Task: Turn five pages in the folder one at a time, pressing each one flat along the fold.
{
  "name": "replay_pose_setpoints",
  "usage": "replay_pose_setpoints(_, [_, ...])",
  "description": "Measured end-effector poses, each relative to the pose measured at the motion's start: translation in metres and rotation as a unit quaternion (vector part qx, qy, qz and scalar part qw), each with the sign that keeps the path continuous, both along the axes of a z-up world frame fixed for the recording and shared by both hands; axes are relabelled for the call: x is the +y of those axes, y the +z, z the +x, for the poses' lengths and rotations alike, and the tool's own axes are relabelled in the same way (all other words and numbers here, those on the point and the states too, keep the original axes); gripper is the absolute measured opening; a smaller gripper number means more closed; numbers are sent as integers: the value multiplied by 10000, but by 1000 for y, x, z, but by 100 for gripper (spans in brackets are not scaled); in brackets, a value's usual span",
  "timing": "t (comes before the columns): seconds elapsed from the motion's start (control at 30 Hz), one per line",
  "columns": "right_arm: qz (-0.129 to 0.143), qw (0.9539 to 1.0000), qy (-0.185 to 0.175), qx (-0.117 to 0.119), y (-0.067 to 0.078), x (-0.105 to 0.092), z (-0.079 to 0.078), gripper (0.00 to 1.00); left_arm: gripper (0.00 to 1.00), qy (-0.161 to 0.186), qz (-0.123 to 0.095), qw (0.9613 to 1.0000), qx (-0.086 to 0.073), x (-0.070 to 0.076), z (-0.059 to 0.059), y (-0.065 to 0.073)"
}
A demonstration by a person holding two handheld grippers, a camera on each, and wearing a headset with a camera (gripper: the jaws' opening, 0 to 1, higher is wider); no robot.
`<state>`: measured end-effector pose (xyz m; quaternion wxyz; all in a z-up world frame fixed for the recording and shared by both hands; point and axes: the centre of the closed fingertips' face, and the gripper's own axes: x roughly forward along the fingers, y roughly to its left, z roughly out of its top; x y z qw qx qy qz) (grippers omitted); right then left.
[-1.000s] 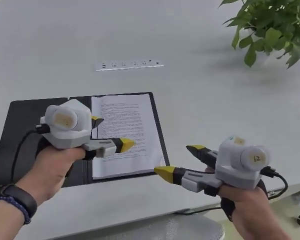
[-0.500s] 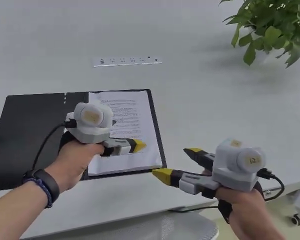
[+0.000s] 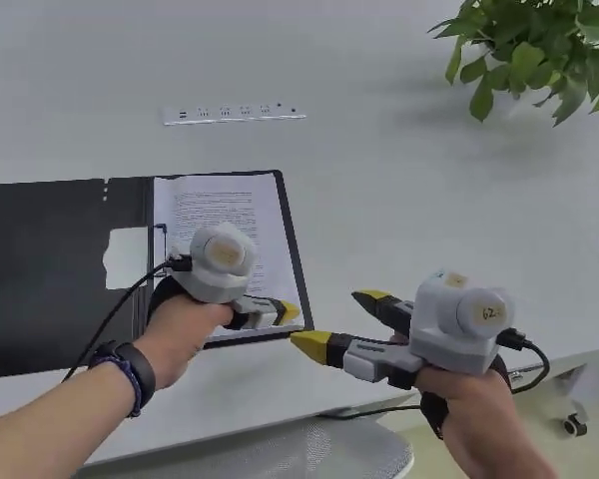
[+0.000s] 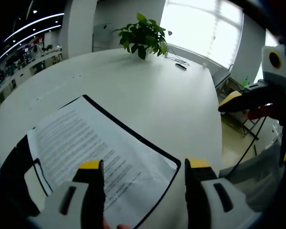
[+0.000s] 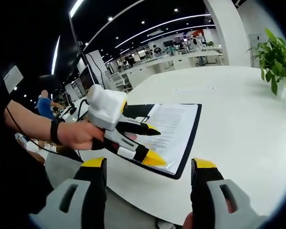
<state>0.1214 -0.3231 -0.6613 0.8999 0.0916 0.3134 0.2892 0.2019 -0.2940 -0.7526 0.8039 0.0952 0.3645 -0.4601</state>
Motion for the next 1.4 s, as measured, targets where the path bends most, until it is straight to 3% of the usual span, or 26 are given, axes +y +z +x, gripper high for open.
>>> replay_pose_setpoints(0.27, [38,10000,-44,44,-3,-4,0,70,68,154,228,9996,-23,1,6,-16])
replay_pose_setpoints(0.37, [50,10000,-30,57,-4,-3,0,69,68,168,539,9983,-146,9,10,-29])
replay_pose_setpoints(0.43, [53,10000,-6,74,-4,-3,0,69,68,173,459,9987,-150,5,9,-30])
replay_pose_setpoints(0.53, [73,9999,-11,76,-4,-3,2,69,68,104,570,9978,-324,6,7,-31])
replay_pose_setpoints(0.73, [108,9999,19,111,-4,-1,0,68,65,49,586,9968,-537,9,9,-33])
replay_pose_setpoints(0.93, [53,9998,77,153,-8,-2,-2,68,64,100,550,9976,-401,10,11,-31])
replay_pose_setpoints(1.1, [98,9998,-14,162,-9,-4,-1,66,56,285,417,9982,-311,16,16,-28])
replay_pose_setpoints(1.4, [105,9997,-45,196,-12,-4,-4,65,55,307,416,9982,-302,16,15,-28])
